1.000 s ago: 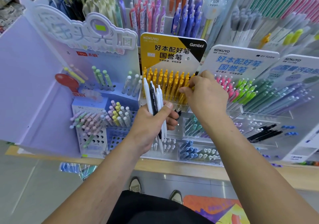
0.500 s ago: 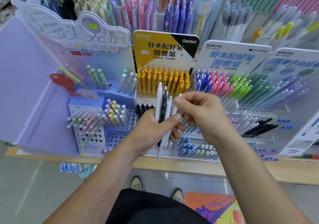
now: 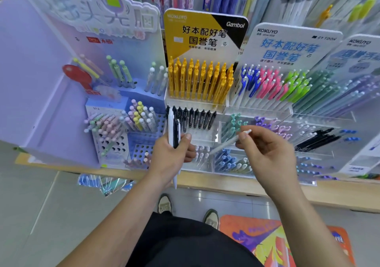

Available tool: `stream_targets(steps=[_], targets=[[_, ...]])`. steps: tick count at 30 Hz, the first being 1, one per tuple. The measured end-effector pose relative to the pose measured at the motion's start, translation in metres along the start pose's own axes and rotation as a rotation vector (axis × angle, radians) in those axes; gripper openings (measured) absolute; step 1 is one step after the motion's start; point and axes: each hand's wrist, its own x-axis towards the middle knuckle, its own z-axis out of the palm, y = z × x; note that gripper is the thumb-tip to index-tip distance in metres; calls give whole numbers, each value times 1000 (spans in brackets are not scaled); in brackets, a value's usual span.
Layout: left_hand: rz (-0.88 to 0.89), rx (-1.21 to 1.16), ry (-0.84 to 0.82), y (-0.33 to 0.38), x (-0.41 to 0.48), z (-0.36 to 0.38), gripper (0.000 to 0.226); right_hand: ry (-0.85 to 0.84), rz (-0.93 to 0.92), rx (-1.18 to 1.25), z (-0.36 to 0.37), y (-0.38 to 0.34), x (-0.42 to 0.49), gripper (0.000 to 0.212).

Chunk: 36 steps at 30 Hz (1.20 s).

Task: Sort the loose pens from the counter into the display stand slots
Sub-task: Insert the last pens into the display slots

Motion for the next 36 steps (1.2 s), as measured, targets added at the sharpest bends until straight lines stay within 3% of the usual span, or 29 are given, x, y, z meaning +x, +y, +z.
stream_targets(steps=[6, 12, 20, 33, 36], targets=[[-43, 31, 17, -11, -9, 4, 30, -42, -69, -262, 15, 48, -3, 14], [-87, 32, -20, -18, -14, 6, 40, -62, -79, -377, 28, 87, -5, 17], [-58, -48, -93, -15, -13, 6, 16, -151, -261, -532, 33, 82, 6, 18], [-142, -142, -77, -20, -13, 7, 24, -304, -186, -621, 26, 89, 8, 22], [-147, -170, -81, -21, -13, 6, 24, -308, -288, -711, 29, 95, 5, 21]])
